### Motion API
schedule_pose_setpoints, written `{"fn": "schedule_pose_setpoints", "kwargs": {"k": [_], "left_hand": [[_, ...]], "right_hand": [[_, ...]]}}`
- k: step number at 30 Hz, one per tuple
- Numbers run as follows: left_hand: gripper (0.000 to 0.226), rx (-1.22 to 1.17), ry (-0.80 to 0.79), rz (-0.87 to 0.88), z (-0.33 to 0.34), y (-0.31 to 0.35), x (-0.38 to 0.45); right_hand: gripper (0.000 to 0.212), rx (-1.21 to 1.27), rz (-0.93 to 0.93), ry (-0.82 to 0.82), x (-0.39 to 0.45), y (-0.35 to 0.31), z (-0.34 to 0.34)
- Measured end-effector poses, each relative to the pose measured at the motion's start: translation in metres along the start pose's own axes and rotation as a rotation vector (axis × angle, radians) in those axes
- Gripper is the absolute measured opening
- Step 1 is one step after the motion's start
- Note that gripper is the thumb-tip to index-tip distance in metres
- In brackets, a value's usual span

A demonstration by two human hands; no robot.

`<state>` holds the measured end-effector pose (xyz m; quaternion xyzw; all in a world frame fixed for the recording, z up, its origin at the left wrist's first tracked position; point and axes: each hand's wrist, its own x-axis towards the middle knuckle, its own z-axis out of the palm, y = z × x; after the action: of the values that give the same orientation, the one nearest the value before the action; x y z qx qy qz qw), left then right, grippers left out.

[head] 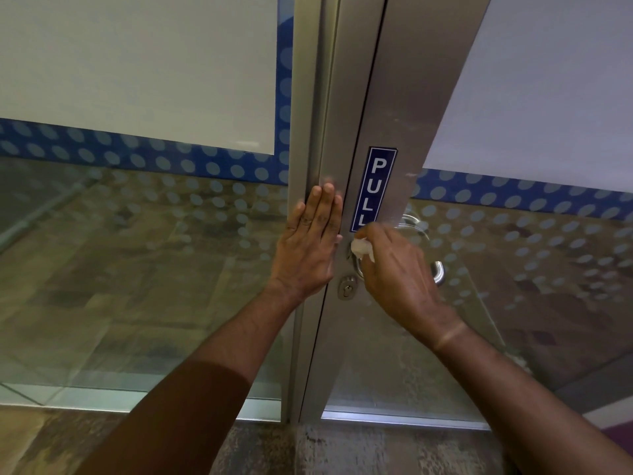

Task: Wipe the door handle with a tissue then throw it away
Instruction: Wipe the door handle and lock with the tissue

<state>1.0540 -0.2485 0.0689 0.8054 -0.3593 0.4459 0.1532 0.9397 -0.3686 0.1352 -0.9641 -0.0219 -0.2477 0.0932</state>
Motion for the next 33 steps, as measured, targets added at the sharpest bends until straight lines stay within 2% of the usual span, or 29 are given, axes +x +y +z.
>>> {"fn": "schedule_pose_setpoints", "kwargs": {"k": [5,10,18,23,26,28,31,33], "left_hand": [[0.077,0.03,0.002,0.004,0.001,-0.001,-0.001],[0.08,0.052,-0.006,0.005,0.001,-0.001,-0.001],[0.099,0.042,-0.001,-0.005,0.001,-0.002,-0.001],[0.083,0.032,-0.018,0.012,0.0,-0.002,-0.001],[0.077,0.038,-0.03,0.02,0.0,-0.002,-0.002],[0.076,0.034,-0.026,0.019,0.0,-0.002,-0.001],[0.074,0.032,-0.017,0.015,0.001,-0.002,-0.002],[0.076,0.019,-0.003,0.018,0.002,-0.002,-0.002]], "right_hand": [[0.013,-0.19,-0.088,-0.024,0.004,-0.004,0.014],[0.011,-0.217,-0.158,-0.022,0.004,-0.006,0.025],[0.01,-0.288,-0.361,0.014,0.004,-0.004,0.032],[0.015,-0.317,-0.473,0.001,0.004,0.002,0.041],[0.031,-0.33,-0.469,-0.058,0.005,0.0,0.046],[0.03,-0.286,-0.432,-0.052,0.003,-0.003,0.043],[0.011,-0.115,-0.316,0.066,-0.016,-0.008,0.035],[0.011,0.115,-0.173,0.205,-0.039,-0.009,0.035]]}}
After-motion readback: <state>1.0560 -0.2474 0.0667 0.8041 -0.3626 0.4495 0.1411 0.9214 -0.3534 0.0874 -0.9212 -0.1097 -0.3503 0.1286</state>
